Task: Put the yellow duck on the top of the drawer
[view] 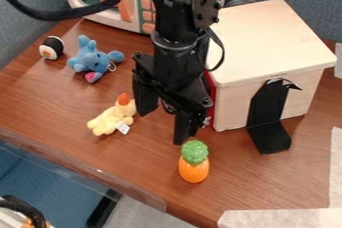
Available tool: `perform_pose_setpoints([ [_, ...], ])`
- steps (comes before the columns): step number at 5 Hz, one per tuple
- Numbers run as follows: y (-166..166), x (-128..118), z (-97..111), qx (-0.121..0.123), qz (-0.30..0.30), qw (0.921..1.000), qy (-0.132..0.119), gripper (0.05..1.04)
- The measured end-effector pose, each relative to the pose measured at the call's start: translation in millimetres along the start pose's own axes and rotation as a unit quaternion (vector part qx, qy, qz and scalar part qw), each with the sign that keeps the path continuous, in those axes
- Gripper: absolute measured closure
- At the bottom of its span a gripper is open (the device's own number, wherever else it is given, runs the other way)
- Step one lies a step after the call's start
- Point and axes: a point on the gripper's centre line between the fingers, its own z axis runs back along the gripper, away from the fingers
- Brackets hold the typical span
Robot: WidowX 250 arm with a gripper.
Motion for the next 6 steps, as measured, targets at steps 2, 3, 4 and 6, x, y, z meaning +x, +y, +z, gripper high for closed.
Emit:
perform_pose_setpoints([
  [2,48,-4,-23,-0.03,0.025,0.9993,0.003,0.083],
  [3,80,-5,-51,-0.04,0.054,0.9977,-0.003,0.083],
  [4,115,2,-57,0.015,0.025,0.9981,-0.055,0.083],
  [6,114,17,-91,0.073,0.039,0.9961,-0.032,0.144],
])
